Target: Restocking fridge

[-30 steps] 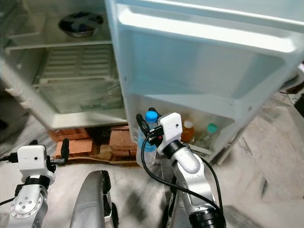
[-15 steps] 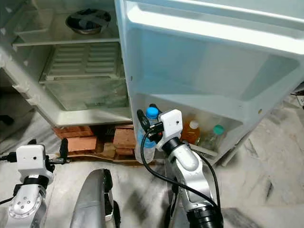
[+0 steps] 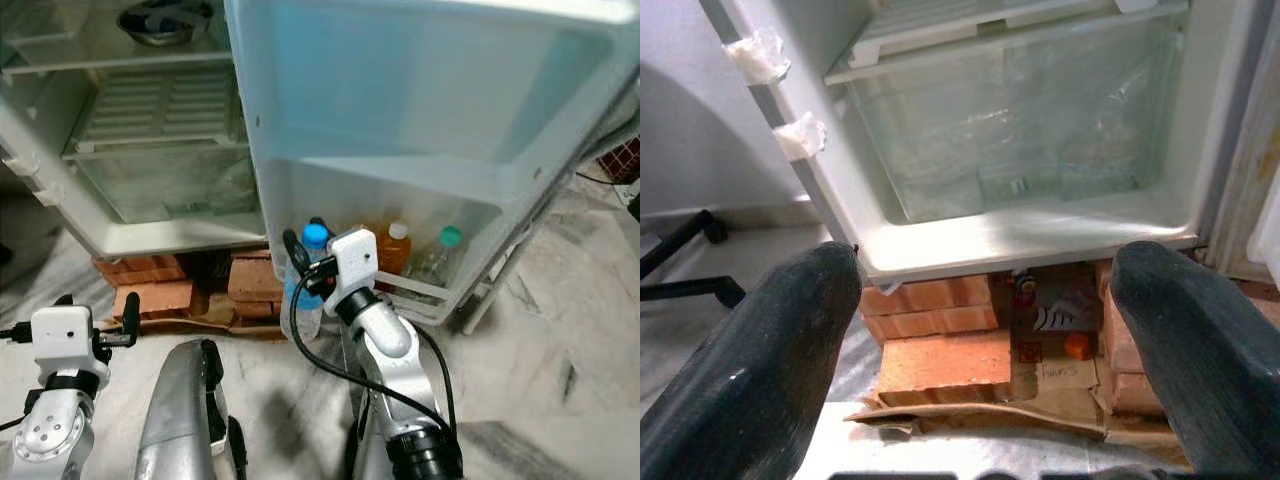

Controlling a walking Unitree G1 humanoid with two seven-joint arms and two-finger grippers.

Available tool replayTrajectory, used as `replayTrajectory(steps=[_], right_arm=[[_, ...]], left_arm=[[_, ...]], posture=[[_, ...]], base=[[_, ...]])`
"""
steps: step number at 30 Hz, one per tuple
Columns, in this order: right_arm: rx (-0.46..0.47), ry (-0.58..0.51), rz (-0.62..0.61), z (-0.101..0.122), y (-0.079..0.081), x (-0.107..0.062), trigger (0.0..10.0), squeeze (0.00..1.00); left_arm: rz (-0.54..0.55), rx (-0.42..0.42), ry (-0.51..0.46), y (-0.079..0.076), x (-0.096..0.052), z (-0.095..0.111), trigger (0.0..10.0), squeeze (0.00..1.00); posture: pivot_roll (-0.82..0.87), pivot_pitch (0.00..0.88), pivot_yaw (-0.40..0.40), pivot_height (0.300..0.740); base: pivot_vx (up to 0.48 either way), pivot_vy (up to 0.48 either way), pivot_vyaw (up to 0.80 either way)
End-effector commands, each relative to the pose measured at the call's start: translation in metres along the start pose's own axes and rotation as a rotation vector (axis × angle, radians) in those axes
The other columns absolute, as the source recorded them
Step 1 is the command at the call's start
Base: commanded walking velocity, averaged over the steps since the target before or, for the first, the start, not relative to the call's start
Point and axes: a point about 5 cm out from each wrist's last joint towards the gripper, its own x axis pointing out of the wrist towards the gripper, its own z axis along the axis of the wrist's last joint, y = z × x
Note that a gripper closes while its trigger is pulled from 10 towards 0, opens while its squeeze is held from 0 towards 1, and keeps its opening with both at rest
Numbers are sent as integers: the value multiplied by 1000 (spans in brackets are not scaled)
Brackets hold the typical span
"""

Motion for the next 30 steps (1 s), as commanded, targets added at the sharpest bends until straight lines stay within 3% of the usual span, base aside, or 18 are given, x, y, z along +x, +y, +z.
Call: replayTrajectory(steps=[1,14,17,20,27,30], right_arm=[[-25,-58,25,11,5,10,10000,0],[-182,-237,93,40,19,58,10000,0],[-310,-273,89,48,18,69,10000,0],[-432,-299,107,49,19,73,10000,0],[-519,-371,35,61,9,76,10000,0],[-612,-416,27,60,6,74,10000,0]], left_arm=[[15,10,15,6,-3,-1,10000,0],[30,37,26,16,-29,5,10000,0],[55,42,41,17,-37,2,10000,0],[48,61,37,15,-40,4,10000,0],[58,60,46,18,-43,6,10000,0],[75,85,48,20,-45,8,10000,0]], posture=[[36,174,31,495],[121,269,20,495],[145,288,9,495],[154,295,5,495],[171,311,11,495],[173,318,17,495]], base=[[0,0,0],[0,0,0],[0,0,0],[0,0,0],[0,0,0],[0,0,0]])
